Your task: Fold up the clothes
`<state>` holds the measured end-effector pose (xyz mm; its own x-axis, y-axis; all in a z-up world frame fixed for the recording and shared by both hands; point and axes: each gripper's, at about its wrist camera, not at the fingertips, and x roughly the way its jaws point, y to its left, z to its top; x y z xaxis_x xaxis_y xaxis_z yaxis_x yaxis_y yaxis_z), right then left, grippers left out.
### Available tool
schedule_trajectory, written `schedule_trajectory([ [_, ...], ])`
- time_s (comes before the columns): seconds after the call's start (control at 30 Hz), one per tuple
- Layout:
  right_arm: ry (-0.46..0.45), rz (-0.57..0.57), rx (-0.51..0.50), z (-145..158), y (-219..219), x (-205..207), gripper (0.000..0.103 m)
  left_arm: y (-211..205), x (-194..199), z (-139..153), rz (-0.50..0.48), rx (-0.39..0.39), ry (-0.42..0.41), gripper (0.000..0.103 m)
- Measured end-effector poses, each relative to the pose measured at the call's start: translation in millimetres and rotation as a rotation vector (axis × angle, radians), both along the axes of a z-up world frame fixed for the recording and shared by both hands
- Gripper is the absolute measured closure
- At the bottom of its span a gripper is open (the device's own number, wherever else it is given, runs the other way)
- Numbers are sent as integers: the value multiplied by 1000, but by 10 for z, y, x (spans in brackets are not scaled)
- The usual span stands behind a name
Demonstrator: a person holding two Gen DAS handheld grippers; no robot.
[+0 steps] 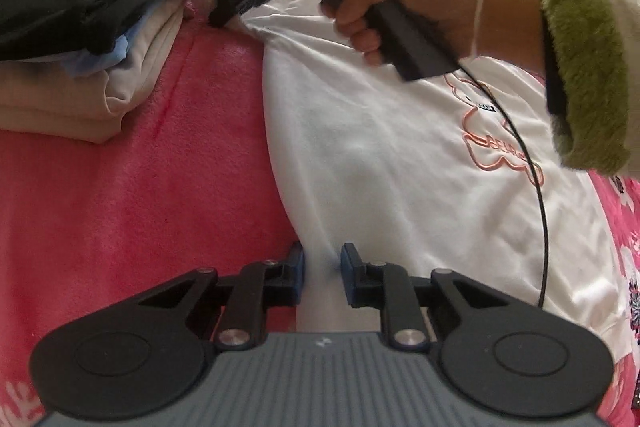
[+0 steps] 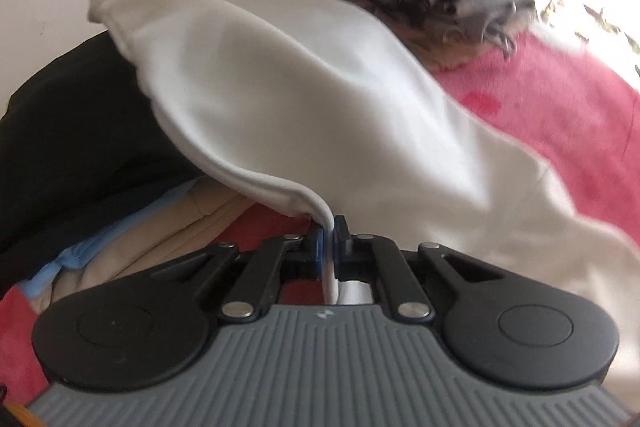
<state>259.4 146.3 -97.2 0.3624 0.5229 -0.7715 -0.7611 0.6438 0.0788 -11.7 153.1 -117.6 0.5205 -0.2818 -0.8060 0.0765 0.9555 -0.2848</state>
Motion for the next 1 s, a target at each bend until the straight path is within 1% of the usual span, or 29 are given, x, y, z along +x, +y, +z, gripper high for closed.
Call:
schedule_trajectory([
  [0.03, -5, -8, 2, -46, 34, 7, 97, -8, -6, 0, -4, 3, -1, 83],
  [0.1, -30, -13, -3, -41, 59, -39, 95, 2, -11, 20, -7, 0, 0, 81],
  [0.13, -35, -8, -3, -4, 54, -59, 91, 10, -13, 33, -8, -3, 1, 80],
  [0.17, -42, 0, 8, 64, 18, -92, 82, 36, -23, 53, -5, -5, 0, 75],
  [0.2, -53, 9, 24, 142, -34, -132, 76, 61, -32, 84, -2, -4, -6, 74],
  [0.27, -87, 25, 74, 360, -238, -225, 56, 107, -59, 180, 10, 20, -43, 69],
  [0.33, -95, 14, 147, 597, -550, -244, 53, 158, -85, 299, 24, 41, -90, 65],
  [0.4, -79, -24, 230, 842, -950, -217, 53, 186, -70, 393, 37, 47, -127, 65],
  [0.5, -41, -179, 338, 1094, -1657, -20, 53, 192, 10, 469, 46, 45, -160, 63],
  [0.53, -32, -250, 344, 1109, -1878, 65, 54, 152, 67, 463, 44, 47, -156, 63],
  [0.6, -7, -386, 326, 1065, -2270, 238, 60, 54, 171, 427, 35, 49, -141, 63],
  [0.63, 17, -440, 308, 1004, -2420, 315, 69, -2, 214, 386, 27, 50, -130, 63],
  [0.67, 49, -478, 293, 928, -2528, 385, 74, -63, 252, 341, 19, 53, -120, 63],
  [0.73, 106, -506, 252, 721, -2599, 478, 80, -160, 294, 247, 7, 76, -104, 63],
  [0.8, 139, -489, 211, 522, -2550, 530, 81, -229, 317, 165, 0, 100, -90, 63],
  [0.83, 142, -467, 163, 405, -2465, 569, 82, -240, 316, 136, 2, 110, -83, 63],
  [0.87, 136, -446, 101, 286, -2372, 594, 82, -248, 317, 110, 3, 116, -77, 63],
  [0.9, 125, -450, 45, 156, -2306, 660, 82, -255, 318, 92, 3, 122, -74, 63],
  [0.93, 110, -470, -7, 20, -2256, 749, 85, -264, 318, 83, 1, 129, -74, 63],
  [0.97, 95, -494, -26, -85, -2233, 843, 88, -271, 313, 80, -3, 138, -76, 63],
  [1.0, 68, -518, -15, -136, -2243, 922, 90, -281, 309, 74, -6, 146, -77, 63],
])
